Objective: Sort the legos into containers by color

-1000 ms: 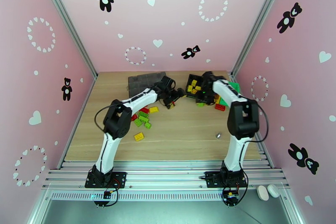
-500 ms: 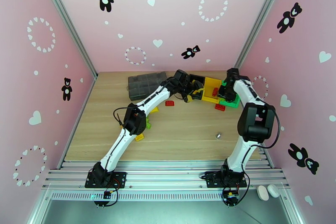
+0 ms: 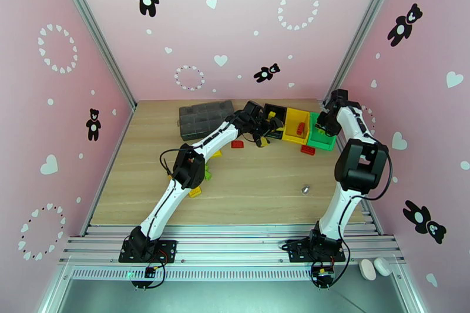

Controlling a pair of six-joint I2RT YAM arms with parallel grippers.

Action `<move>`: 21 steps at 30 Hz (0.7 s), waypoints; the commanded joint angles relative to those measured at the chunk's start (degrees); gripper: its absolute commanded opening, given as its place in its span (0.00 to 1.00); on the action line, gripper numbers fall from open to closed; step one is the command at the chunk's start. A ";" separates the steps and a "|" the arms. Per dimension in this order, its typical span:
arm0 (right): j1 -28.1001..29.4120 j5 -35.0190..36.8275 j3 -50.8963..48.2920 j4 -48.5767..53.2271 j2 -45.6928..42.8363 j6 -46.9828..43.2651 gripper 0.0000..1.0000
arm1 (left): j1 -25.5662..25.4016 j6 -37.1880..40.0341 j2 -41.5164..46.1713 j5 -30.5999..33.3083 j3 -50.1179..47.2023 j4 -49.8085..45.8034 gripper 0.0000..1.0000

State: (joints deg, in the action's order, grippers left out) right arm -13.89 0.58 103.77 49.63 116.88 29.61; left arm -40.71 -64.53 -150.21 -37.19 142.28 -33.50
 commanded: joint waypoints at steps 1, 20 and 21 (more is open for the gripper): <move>-0.63 0.59 3.98 2.01 2.48 0.10 0.45 | -0.15 3.59 5.42 1.33 -0.84 -3.54 0.98; 4.81 -9.51 -3.50 2.19 -5.71 -2.89 0.58 | 0.35 17.00 28.30 26.54 -23.89 -17.01 0.96; 5.81 -9.78 -4.56 2.15 -6.47 -2.89 0.58 | 0.41 17.13 29.97 28.22 -26.20 -17.46 0.96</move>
State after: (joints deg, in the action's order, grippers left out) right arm -10.98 -6.57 101.78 51.22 115.02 27.42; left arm -40.64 -50.89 -124.84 -17.74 120.57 -45.34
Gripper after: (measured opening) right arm 0.583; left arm 0.961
